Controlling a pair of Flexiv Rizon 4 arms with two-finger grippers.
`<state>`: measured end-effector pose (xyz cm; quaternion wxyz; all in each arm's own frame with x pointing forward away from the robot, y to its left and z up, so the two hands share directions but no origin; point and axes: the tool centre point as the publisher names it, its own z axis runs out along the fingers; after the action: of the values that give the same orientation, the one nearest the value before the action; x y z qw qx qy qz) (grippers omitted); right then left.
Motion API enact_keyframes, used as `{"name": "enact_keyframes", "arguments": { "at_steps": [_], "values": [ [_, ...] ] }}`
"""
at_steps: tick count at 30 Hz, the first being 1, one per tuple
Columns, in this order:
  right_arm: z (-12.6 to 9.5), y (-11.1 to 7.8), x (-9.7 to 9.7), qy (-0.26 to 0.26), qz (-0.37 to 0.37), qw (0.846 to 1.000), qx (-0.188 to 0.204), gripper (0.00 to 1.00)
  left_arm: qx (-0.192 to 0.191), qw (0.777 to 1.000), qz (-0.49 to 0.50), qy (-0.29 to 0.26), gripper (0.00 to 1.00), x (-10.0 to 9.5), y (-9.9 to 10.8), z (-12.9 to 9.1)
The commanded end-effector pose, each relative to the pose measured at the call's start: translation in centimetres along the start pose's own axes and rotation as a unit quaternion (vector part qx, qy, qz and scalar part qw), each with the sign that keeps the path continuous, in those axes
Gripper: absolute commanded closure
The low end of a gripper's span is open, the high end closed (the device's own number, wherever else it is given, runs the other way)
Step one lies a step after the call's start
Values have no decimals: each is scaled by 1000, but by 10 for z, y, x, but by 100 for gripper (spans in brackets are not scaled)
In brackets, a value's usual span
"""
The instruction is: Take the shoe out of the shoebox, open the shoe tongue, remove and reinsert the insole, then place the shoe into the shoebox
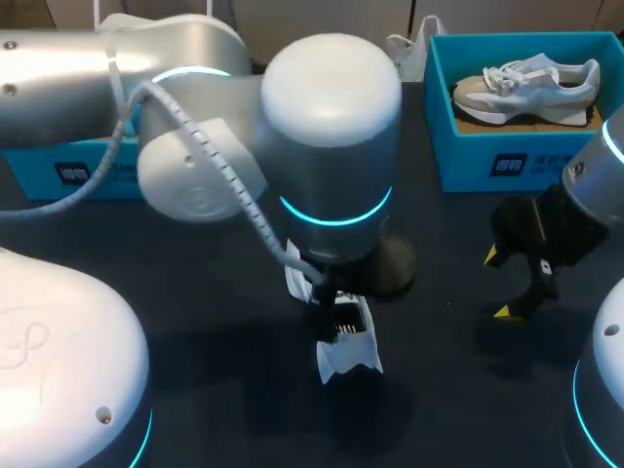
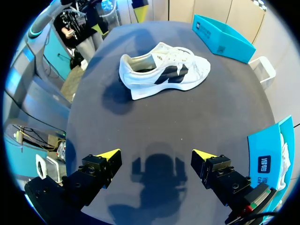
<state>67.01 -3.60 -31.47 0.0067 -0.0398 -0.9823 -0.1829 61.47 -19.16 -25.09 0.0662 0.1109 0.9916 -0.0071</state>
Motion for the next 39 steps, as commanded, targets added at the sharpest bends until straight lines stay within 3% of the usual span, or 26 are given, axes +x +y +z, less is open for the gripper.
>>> {"name": "enact_keyframes", "arguments": {
  "at_steps": [1, 6, 14, 25, 39],
  "values": [
    [1, 0, 1, -1, 0, 1000, 1, 0, -16, 982, -183, 51, 0, 1, -8, 11],
    [1, 0, 1, -1, 0, 1000, 1, 0, -4, 974, -211, 81, 0, 10, -11, 28],
    [1, 0, 1, -1, 0, 1000, 1, 0, 6, 971, -233, 58, 0, 28, -23, 48],
    [1, 0, 1, -1, 0, 1000, 1, 0, 19, 973, -223, 52, 0, 24, -28, 94],
    [1, 0, 1, -1, 0, 1000, 1, 0, 23, 975, -210, 64, 0, 26, -39, 125]
  ]
}}
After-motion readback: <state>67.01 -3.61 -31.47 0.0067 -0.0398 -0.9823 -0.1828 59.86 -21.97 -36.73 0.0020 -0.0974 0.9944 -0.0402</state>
